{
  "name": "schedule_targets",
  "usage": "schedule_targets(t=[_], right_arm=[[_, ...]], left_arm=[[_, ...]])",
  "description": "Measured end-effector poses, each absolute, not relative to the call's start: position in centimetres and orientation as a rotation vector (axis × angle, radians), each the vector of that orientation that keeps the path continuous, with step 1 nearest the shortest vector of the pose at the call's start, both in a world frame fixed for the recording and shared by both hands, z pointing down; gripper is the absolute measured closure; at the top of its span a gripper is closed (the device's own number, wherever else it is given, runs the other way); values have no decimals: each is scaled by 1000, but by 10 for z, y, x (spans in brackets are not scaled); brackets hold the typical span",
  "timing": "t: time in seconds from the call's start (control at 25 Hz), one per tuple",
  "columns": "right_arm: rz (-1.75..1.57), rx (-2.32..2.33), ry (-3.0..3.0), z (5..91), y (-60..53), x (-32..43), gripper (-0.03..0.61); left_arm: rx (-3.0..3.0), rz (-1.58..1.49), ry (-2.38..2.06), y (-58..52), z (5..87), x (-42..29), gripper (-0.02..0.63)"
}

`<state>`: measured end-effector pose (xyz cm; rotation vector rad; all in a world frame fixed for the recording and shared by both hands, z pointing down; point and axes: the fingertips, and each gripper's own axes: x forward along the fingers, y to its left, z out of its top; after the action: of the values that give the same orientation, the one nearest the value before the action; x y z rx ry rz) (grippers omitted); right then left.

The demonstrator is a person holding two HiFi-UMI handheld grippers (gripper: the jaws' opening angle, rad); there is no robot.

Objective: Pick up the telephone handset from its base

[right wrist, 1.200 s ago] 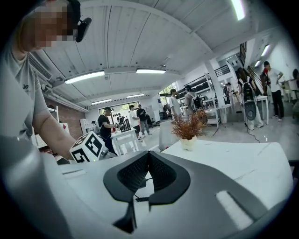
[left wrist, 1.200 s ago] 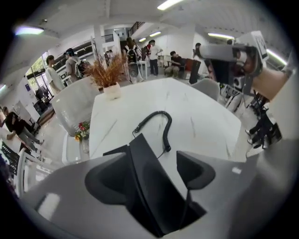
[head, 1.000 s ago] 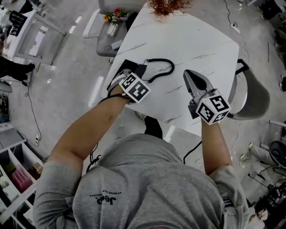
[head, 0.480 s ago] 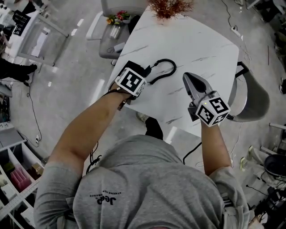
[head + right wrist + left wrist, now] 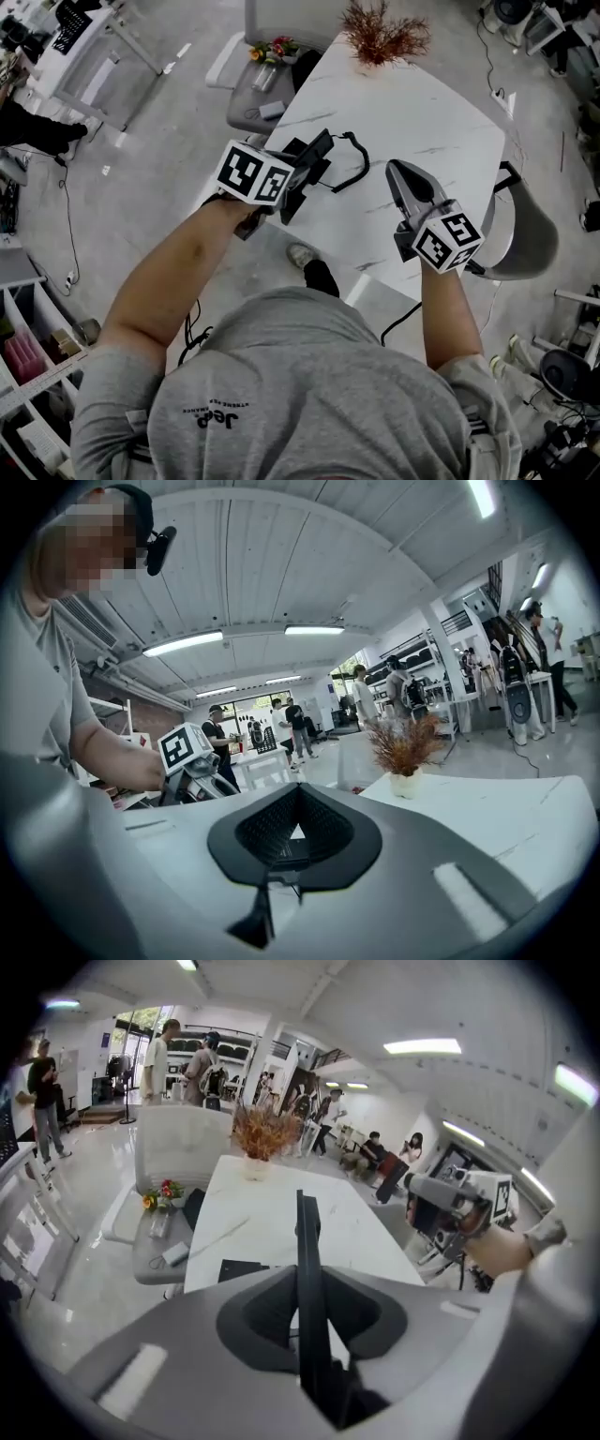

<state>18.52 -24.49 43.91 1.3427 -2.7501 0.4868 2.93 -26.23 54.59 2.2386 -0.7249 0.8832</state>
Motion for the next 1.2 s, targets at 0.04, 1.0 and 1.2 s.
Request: schedule_targets(t=[0.04,1.0,1.2], right_arm=[[476,1325,-2766,433,-246,178,575],[203,227,-3158,277,-186,-187,575],[202,-2,-3152,273,-154,-247,575]], left_arm=[[2251,846,-733,-261,534,23,476],[2289,222,-1280,-86,332,-280,476],[2229,201,-1383,-36,333,-321,476]])
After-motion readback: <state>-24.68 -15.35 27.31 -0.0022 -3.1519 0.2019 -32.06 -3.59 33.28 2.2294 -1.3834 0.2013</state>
